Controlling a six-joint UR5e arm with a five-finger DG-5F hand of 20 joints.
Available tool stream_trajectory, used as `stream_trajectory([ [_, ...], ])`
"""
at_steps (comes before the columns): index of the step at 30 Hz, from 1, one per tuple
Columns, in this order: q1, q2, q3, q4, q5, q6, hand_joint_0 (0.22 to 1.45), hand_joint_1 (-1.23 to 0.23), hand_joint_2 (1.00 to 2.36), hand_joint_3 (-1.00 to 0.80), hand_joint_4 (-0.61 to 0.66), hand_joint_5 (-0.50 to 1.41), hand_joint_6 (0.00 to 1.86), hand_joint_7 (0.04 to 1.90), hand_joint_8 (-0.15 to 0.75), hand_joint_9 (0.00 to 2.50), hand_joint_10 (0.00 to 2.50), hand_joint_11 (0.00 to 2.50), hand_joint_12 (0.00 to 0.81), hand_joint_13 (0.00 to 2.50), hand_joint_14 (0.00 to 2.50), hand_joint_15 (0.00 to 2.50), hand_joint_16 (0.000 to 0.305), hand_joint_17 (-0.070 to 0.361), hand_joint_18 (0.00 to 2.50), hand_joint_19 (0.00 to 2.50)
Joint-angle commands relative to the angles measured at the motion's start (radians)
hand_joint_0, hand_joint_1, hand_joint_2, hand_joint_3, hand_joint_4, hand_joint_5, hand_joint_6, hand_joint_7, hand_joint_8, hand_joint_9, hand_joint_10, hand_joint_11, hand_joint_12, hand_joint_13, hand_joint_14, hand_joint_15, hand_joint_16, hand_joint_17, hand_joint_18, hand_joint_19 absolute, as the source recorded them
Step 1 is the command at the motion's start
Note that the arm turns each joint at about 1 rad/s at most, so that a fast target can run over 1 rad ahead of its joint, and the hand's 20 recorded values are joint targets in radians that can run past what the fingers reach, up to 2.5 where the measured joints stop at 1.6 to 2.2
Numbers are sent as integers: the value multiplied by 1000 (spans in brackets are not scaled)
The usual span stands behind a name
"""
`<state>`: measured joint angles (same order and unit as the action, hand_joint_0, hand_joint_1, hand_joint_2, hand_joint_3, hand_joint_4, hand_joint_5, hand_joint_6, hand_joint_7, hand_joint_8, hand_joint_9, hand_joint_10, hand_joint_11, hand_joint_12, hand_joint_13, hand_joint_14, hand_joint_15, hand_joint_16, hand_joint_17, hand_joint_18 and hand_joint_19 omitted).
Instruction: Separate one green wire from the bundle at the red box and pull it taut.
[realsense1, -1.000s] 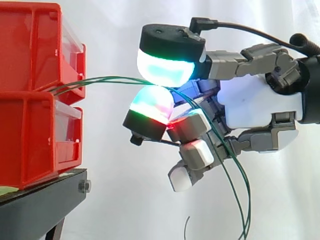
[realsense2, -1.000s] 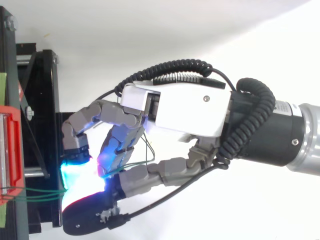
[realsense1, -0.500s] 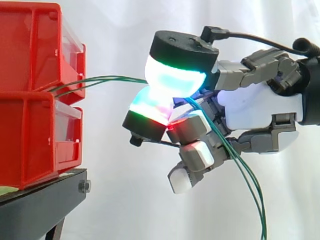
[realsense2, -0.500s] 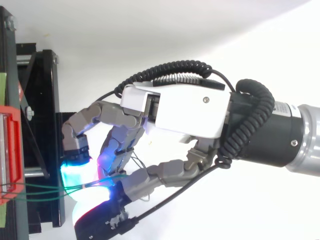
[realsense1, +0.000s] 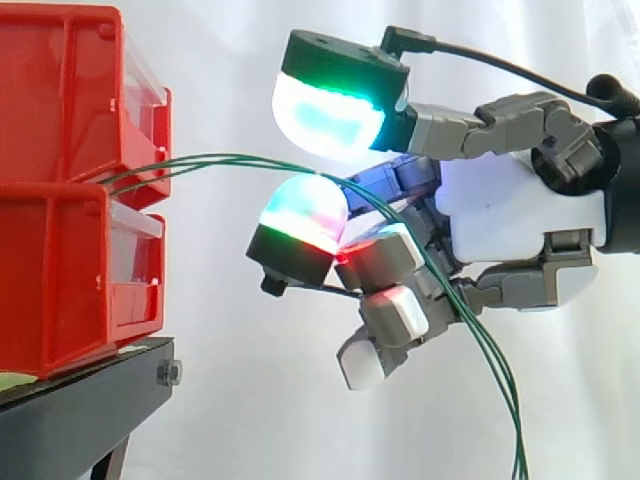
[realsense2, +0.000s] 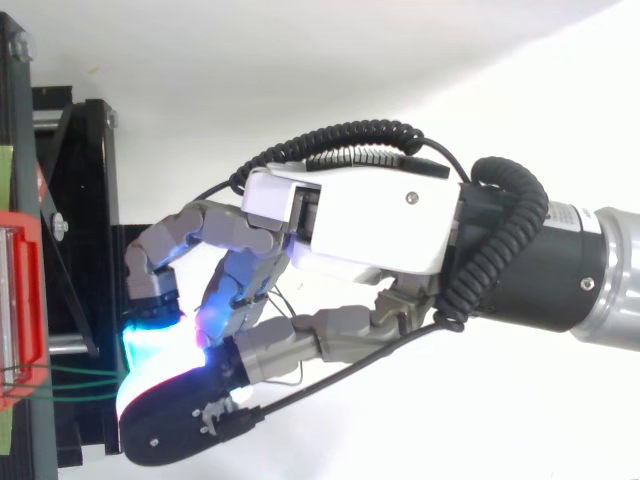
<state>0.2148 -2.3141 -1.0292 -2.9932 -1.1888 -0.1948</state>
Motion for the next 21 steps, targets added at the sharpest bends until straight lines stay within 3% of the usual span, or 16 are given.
stream_trajectory([
  [1,0,1,-18,8,0,2,611,-550,1011,-389,202,-204,881,1208,362,1202,25,1199,387,1209,25,705,60,135,944,476],
  [7,0,-1,-31,56,2,3,604,-681,1022,-231,172,-208,892,1229,362,1173,23,1194,386,1186,25,698,61,136,936,465],
  [21,0,1,-31,57,2,2,722,-854,1009,-407,126,-213,914,1239,362,1166,24,1208,365,1154,25,679,58,130,919,417],
])
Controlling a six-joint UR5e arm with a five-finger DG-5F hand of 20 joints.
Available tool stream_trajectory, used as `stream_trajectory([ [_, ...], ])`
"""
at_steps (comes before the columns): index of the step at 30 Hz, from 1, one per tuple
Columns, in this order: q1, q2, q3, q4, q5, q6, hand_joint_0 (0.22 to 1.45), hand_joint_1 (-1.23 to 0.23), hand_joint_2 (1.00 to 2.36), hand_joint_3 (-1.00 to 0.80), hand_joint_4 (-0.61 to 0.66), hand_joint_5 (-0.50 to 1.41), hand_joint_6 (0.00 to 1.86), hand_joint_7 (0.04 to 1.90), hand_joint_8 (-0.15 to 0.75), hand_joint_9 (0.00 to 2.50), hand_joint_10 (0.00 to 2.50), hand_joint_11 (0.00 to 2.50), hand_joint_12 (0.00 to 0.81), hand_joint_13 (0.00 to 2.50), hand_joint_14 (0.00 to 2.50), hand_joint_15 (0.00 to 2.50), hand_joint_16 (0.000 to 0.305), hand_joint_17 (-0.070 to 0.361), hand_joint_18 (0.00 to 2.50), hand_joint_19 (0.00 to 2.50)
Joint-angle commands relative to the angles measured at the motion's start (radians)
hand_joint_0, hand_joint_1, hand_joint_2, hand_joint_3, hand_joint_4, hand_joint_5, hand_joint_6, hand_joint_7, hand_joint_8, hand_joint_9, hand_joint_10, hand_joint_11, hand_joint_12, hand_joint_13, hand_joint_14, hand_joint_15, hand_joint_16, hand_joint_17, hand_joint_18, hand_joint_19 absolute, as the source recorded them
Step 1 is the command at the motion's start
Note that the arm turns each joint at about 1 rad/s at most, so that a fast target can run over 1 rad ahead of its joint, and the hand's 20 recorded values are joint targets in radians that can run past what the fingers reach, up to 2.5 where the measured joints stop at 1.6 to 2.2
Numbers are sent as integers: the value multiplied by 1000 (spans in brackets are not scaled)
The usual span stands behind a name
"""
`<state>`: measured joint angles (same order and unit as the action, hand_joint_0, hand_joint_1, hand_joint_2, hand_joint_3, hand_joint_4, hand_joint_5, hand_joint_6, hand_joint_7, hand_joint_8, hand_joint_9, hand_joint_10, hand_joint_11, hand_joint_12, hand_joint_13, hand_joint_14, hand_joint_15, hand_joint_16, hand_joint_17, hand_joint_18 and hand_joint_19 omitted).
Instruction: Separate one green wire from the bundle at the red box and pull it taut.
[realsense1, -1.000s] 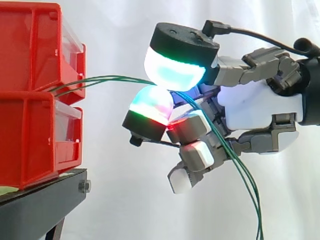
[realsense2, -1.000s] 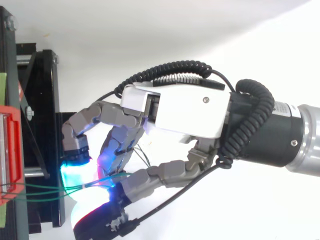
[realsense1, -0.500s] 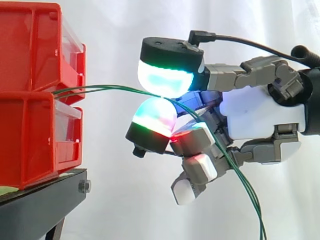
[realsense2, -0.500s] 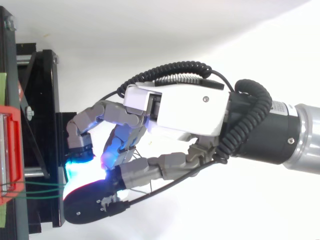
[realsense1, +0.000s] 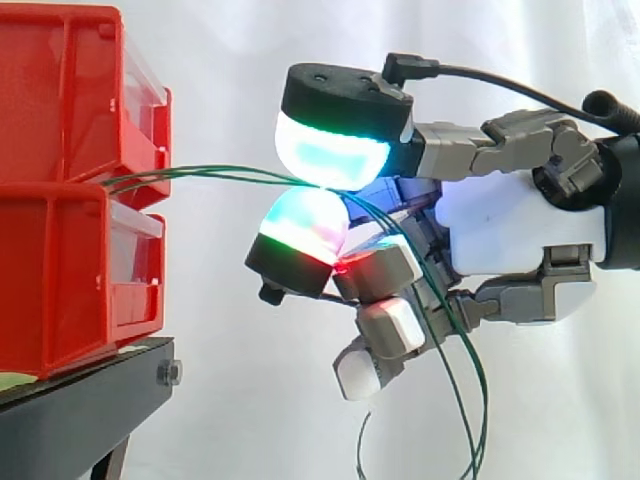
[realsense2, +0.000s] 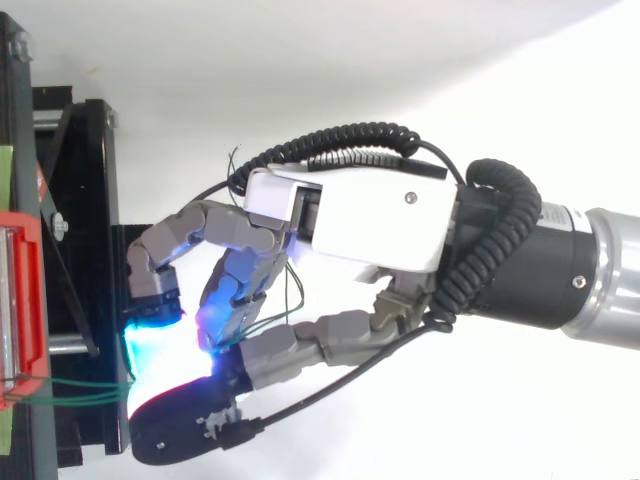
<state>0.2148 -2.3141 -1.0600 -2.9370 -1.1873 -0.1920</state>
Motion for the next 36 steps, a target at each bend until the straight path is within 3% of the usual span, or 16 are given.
stream_trajectory([
  [1,0,1,0,1,0,-1,725,-855,1009,-417,129,-213,915,1240,361,1166,27,1205,367,1157,24,683,58,130,917,419],
  [8,0,-1,-2,13,0,-3,759,-865,1000,-500,128,-207,915,1239,359,1167,26,1204,358,1156,25,678,57,127,918,410],
  [13,0,-1,-2,12,0,0,693,-848,1000,-500,189,-202,910,1226,355,1177,24,1215,363,1165,25,681,56,127,918,418],
  [23,0,-1,-9,13,0,-3,493,-576,1000,-500,243,-218,863,1170,383,1188,22,1202,410,1237,24,732,67,151,998,466],
  [25,2,-1,-34,26,-1,-1,484,-571,1000,-500,250,-222,856,1159,383,1180,22,1194,411,1244,25,741,68,154,1012,469],
  [29,6,-1,-83,124,11,-3,483,-572,1000,-500,257,-224,843,1111,387,1176,22,1193,412,1293,24,791,69,156,1019,467],
  [31,6,-1,-83,159,14,-4,485,-575,1000,-500,258,-223,832,1115,387,1173,21,1193,407,1306,25,807,69,155,1020,470],
  [36,9,-1,-84,159,12,-21,487,-576,1000,-500,253,-221,818,1099,386,1166,23,1192,402,1364,25,854,69,156,1022,470],
])
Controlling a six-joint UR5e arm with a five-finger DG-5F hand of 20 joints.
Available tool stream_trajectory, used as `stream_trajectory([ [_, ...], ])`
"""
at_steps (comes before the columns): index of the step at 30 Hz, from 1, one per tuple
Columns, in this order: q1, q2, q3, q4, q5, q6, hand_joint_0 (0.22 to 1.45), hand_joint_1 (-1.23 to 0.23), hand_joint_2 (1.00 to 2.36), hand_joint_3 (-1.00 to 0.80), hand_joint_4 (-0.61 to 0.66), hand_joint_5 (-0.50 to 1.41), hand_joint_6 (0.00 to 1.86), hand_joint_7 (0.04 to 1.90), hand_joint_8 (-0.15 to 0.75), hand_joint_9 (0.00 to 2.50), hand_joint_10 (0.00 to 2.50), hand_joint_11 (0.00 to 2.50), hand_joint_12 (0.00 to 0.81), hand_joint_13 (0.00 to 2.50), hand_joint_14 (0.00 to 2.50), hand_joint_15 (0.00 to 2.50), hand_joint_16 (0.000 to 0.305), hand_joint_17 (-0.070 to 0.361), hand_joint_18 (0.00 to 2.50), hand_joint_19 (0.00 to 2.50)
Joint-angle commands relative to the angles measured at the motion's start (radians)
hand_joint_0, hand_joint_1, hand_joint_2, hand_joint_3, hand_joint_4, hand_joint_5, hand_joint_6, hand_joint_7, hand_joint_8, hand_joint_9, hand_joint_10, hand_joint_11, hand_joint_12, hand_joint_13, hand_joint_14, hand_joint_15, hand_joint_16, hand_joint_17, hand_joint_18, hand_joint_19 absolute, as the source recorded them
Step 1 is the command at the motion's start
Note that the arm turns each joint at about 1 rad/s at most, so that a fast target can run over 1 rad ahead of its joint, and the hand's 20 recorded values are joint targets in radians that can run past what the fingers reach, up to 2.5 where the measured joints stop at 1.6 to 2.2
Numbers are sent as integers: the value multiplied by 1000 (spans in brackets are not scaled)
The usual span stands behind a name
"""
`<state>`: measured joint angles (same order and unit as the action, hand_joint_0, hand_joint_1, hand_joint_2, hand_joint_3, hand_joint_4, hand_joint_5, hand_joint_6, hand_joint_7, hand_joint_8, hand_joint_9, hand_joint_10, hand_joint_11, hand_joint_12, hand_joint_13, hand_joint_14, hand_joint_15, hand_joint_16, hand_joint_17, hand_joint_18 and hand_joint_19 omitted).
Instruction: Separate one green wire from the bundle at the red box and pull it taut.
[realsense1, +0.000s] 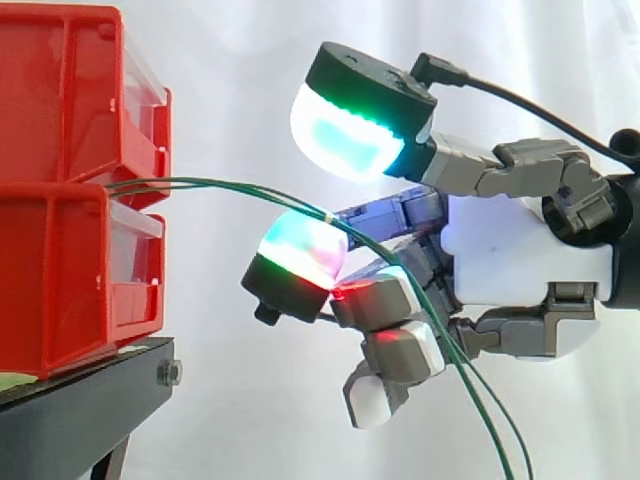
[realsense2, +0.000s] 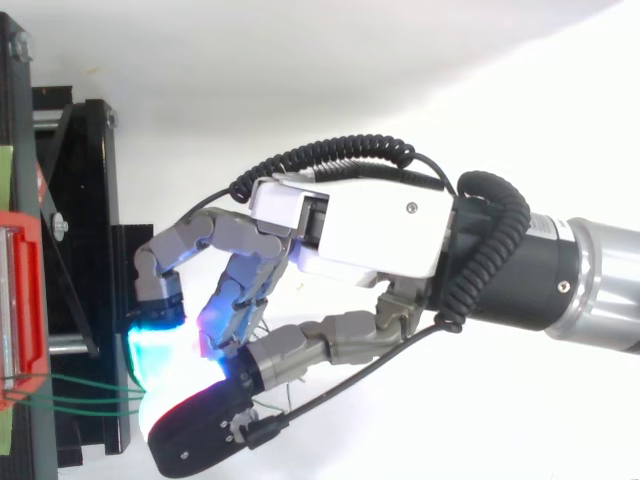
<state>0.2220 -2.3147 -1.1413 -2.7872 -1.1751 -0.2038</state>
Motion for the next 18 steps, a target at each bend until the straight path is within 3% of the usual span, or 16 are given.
stream_trajectory([
  [1,2,0,-2,11,2,-11,488,-576,1000,-500,254,-220,817,1097,382,1166,23,1195,404,1365,25,858,69,156,1022,470],
  [18,7,-11,-3,18,9,-28,524,-631,1000,-500,223,-214,781,1122,368,1163,23,1208,388,1419,27,992,67,150,999,490],
])
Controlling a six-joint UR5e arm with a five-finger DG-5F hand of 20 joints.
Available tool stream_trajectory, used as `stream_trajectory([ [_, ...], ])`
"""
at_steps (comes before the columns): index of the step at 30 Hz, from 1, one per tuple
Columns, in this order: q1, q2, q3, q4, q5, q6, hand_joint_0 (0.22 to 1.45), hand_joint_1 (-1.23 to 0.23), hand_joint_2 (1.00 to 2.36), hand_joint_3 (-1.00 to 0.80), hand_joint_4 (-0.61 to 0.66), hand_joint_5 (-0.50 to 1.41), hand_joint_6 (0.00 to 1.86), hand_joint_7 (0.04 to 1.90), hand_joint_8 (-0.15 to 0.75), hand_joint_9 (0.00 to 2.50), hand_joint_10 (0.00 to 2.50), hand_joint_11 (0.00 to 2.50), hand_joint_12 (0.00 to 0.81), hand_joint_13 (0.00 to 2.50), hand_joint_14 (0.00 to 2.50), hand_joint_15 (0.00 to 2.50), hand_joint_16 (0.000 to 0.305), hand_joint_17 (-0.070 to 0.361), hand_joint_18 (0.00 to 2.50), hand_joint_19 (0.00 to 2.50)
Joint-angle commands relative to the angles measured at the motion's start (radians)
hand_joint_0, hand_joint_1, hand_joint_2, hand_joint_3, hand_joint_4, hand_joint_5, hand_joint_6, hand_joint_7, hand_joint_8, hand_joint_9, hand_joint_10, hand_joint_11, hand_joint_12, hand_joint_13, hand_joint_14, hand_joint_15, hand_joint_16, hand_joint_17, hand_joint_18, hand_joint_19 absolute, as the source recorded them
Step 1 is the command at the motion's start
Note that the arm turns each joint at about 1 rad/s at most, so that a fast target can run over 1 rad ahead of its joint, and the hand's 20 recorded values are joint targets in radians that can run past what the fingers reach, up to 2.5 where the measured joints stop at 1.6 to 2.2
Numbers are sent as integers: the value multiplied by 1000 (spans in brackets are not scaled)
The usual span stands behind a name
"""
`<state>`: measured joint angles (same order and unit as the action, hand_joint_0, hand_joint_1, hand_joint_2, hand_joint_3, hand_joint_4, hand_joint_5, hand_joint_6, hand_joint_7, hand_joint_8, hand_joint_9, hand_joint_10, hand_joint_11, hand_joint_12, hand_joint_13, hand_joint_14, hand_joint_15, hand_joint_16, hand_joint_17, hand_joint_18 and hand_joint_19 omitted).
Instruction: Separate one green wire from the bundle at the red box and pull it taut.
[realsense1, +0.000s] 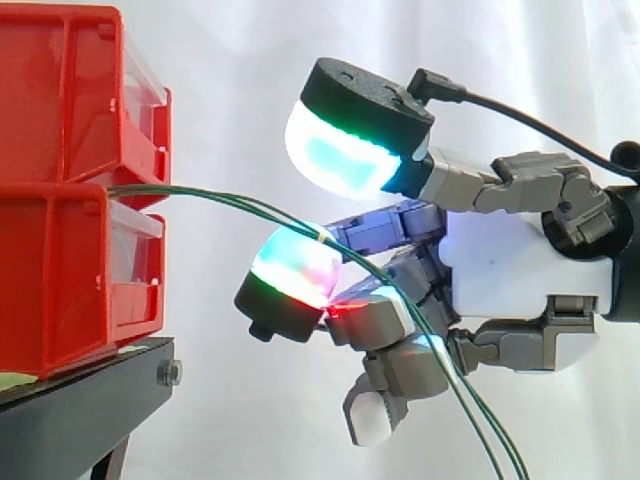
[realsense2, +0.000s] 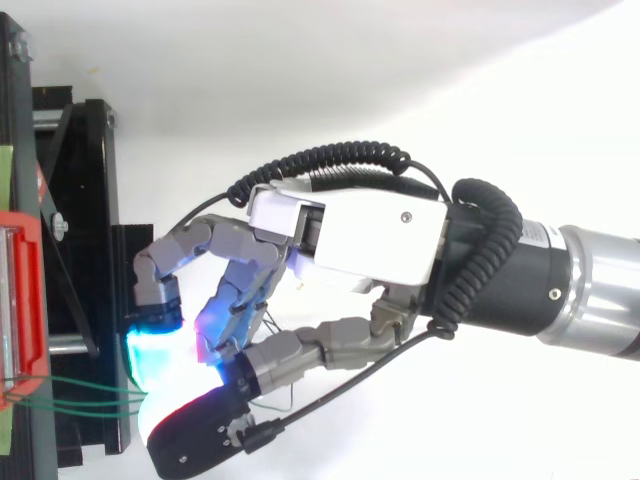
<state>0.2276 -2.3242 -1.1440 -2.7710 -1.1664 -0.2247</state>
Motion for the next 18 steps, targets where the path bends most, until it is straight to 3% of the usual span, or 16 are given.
stream_trajectory([
  [1,1,-1,0,1,1,-8,524,-627,1000,-500,221,-214,778,1135,367,1168,23,1206,388,1418,26,992,67,151,998,484],
  [5,3,-23,0,4,1,-4,523,-616,1000,-500,218,-213,774,1132,364,1167,24,1201,392,1418,26,989,67,151,998,492],
  [7,3,-52,9,24,1,5,529,-601,1000,-500,211,-211,772,1132,365,1172,23,1210,389,1416,26,984,67,150,996,494],
  [11,7,-52,17,48,10,5,553,-576,1001,-490,209,-209,768,1147,356,1175,25,1201,379,1411,27,991,65,147,986,493],
  [18,7,-50,56,-12,7,8,600,-584,1014,-351,206,-213,802,1155,347,1190,26,1207,374,1410,27,1001,63,142,977,508],
])
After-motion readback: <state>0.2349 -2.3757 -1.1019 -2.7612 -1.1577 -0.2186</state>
